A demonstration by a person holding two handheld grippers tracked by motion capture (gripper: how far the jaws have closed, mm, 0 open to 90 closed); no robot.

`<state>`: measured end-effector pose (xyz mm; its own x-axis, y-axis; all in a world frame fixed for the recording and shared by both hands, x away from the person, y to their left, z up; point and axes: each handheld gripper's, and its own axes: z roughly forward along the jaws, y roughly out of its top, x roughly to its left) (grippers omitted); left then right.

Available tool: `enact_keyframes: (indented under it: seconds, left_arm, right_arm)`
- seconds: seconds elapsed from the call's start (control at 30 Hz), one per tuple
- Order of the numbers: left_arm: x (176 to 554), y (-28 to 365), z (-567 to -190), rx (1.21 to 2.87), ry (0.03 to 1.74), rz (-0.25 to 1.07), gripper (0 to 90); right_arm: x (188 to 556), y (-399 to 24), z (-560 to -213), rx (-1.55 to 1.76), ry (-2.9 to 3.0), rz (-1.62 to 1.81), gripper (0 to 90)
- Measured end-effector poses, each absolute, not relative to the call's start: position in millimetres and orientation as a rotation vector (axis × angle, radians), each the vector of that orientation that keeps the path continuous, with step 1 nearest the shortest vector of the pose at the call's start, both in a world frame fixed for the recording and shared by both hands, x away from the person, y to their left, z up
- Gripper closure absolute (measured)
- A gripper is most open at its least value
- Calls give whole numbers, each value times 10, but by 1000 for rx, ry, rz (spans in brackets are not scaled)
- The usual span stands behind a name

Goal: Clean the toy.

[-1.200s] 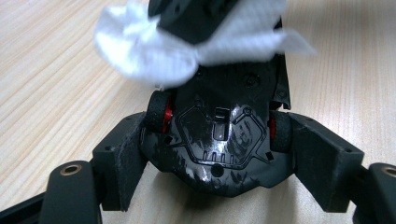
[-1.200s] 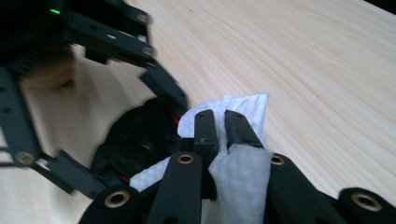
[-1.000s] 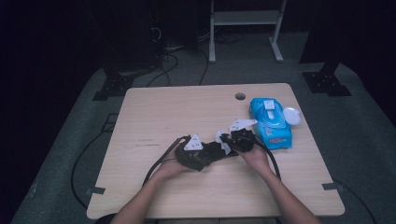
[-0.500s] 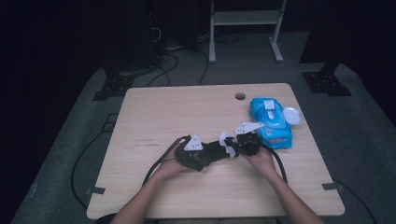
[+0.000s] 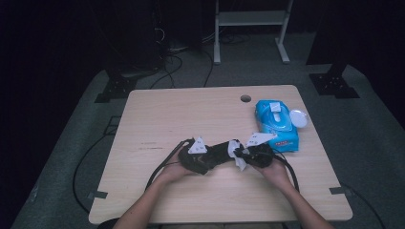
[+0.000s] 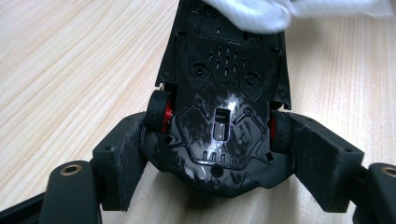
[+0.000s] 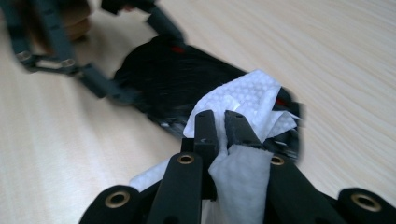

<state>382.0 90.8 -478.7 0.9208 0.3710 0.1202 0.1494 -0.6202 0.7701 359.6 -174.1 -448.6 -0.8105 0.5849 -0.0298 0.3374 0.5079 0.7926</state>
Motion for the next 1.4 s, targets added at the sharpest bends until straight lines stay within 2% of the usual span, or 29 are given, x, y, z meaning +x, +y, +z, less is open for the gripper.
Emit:
enact_keyframes:
  seconds: [0.1,0.3,0.53,1.0,1.2,1.4]
  left_arm:
    - [3817,919,-4782,2238,370,344,238]
    - [3831,937,-4777,2234,373,342,238]
    - [3822,926,-4776,2239,370,347,238]
    - [3800,906,-4780,2237,359,357,239]
    - [3809,921,-4782,2234,364,346,238]
    - [3820,923,-4777,2231,373,337,238]
  right_arm:
    - [3566,-1681,-4481,730,2471,1145,829]
    - [3599,-1949,-4518,843,2425,1144,829]
    - [3614,-1895,-4495,832,2426,1161,830]
    - [3999,-1373,-4384,833,2382,1136,830]
    - [4041,-1633,-4393,929,2329,1157,830]
    - [3887,-1738,-4452,903,2359,1159,829]
